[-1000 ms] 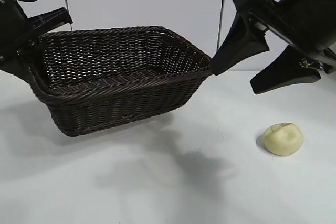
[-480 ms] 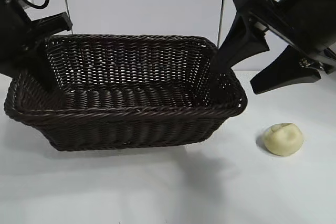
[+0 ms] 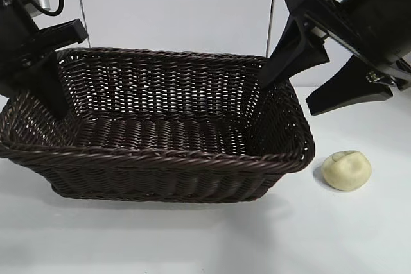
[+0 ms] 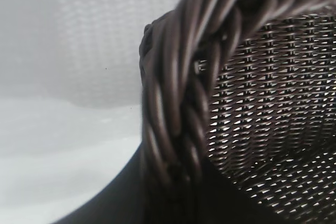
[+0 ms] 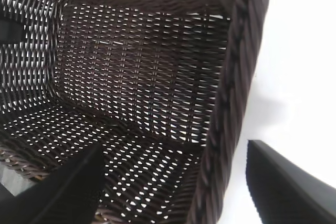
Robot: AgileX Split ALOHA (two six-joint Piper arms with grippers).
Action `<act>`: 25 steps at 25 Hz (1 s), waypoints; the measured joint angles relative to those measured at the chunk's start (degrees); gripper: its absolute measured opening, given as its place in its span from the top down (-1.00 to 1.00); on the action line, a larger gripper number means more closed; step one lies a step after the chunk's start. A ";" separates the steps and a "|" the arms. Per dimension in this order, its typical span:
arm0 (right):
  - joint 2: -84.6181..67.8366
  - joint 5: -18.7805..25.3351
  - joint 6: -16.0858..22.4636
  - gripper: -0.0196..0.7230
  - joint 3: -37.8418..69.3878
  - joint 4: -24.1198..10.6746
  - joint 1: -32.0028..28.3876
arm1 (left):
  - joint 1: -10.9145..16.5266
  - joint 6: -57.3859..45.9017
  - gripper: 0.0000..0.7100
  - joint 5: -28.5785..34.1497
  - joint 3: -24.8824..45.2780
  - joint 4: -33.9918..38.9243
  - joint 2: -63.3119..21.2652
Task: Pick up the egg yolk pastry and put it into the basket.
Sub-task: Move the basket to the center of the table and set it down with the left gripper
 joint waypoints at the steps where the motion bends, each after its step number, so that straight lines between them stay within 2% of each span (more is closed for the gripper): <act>1: 0.00 0.00 0.00 -0.51 0.00 0.00 0.00 | 0.00 0.13 0.72 0.00 0.00 0.00 0.00; 11: 0.00 -0.17 0.00 -0.51 0.00 0.00 0.00 | 0.00 0.46 0.72 -2.02 -0.31 -1.84 0.34; 17: 0.05 -0.23 0.00 -0.51 0.00 -0.80 0.00 | -0.55 2.26 0.72 -1.31 -4.13 -3.82 5.77; 25: 0.11 -0.07 0.00 -0.53 0.00 -0.86 0.00 | -0.73 2.56 0.72 -1.42 -4.87 -3.01 8.36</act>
